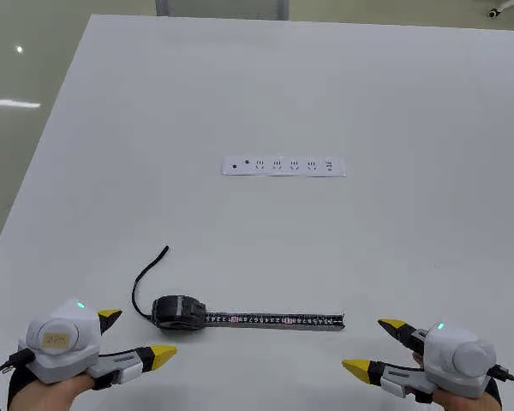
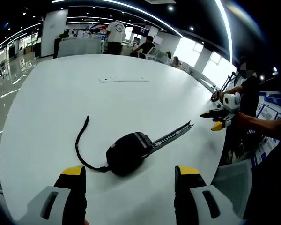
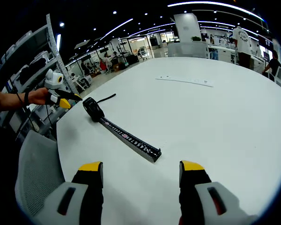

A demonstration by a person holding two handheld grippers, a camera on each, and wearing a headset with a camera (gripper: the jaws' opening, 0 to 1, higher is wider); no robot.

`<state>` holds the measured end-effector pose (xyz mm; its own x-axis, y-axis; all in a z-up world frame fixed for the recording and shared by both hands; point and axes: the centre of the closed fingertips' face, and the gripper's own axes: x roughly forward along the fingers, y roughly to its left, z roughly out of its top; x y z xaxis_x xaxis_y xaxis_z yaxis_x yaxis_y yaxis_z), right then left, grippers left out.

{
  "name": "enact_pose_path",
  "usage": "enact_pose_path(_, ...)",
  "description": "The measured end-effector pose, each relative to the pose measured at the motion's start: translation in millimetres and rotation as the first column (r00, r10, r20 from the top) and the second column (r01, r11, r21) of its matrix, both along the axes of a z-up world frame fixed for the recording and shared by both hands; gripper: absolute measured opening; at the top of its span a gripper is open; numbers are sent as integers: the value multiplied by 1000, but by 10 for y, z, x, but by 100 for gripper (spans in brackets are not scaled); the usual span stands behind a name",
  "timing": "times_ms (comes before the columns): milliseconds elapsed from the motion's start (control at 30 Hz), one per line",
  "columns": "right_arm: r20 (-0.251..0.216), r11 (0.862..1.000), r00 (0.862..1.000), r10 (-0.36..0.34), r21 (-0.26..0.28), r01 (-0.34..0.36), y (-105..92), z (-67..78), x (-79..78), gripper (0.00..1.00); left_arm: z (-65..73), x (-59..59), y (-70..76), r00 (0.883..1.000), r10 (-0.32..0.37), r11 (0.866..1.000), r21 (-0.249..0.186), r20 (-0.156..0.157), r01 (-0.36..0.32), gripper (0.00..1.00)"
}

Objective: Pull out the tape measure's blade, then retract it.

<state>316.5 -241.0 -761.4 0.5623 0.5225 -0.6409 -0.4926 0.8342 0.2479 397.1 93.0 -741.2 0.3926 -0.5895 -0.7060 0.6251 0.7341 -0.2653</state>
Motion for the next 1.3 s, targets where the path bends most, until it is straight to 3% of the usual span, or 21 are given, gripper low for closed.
enact_pose_path(300,-26,994,995,93,-50,-95,8,-158,163,63,-89,111,-116,999,26,1000,-12,-46,-26,74)
enact_pose_path(467,-55,976,981,186,-104,-190,42,-305,201,60,-155,157,-184,995,54,998,-13,-86,-55,73)
enact_pose_path(600,-76,969,972,221,-100,-228,81,-386,236,59,-202,183,-251,987,96,994,-36,-132,-101,73)
enact_pose_path(867,-95,946,951,294,-117,-304,118,-512,314,53,-247,206,-377,984,102,995,-9,-149,-104,72)
enact_pose_path(1133,-91,901,909,406,-125,-415,203,-543,351,40,-259,221,-442,979,121,993,25,-164,-118,70)
enact_pose_path(1200,-89,876,888,451,-148,-459,209,-545,339,36,-261,222,-448,978,125,992,26,-166,-122,69)
enact_pose_path(1233,-91,853,872,481,-180,-490,197,-556,321,34,-256,220,-458,977,127,992,25,-169,-124,69)
enact_pose_path(1267,-92,841,863,497,-194,-505,195,-575,315,31,-254,219,-465,977,128,992,26,-169,-125,69)
enact_pose_path(1300,-94,827,847,524,-185,-531,215,-557,273,27,-260,222,-470,977,129,992,29,-170,-126,69)
